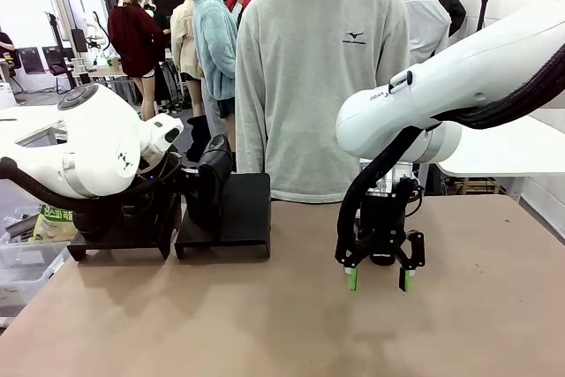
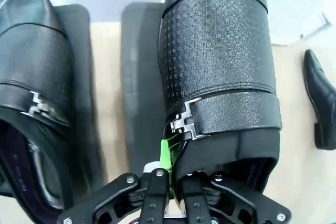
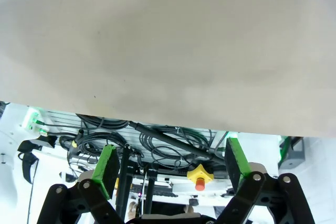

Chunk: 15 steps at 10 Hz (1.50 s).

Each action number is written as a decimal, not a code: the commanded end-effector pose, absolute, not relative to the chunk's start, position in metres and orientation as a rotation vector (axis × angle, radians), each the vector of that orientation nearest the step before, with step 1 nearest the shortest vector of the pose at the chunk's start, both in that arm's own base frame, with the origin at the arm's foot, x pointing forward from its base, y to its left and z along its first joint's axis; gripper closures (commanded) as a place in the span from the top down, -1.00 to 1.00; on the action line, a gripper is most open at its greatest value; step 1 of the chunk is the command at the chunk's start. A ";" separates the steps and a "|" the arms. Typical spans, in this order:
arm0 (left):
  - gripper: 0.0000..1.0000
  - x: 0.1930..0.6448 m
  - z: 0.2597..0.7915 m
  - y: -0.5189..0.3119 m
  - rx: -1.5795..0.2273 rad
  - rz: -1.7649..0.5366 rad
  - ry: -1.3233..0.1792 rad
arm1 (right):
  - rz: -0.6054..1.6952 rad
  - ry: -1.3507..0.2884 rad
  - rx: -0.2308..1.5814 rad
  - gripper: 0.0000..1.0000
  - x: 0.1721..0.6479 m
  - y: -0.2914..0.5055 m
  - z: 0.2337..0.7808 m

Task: Organize the shoes by placing them on the stand.
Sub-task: Place the Shoe from the middle of the table onto the Shoes Stand.

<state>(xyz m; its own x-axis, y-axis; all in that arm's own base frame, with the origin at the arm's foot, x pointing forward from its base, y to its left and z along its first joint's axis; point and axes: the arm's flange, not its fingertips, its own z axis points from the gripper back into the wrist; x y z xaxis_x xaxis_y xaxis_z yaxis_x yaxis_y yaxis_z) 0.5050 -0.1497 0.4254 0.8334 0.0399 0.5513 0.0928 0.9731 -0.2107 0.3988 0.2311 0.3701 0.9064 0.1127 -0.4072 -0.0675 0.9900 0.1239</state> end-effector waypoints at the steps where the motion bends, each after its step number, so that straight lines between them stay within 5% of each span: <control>1: -1.00 0.515 0.432 -0.154 -0.146 0.011 -0.608 | 0.098 0.419 0.099 1.00 0.398 0.231 0.371; 15: -1.00 0.531 0.424 -0.146 -0.070 0.122 -0.450 | 0.098 0.419 0.099 1.00 0.398 0.231 0.371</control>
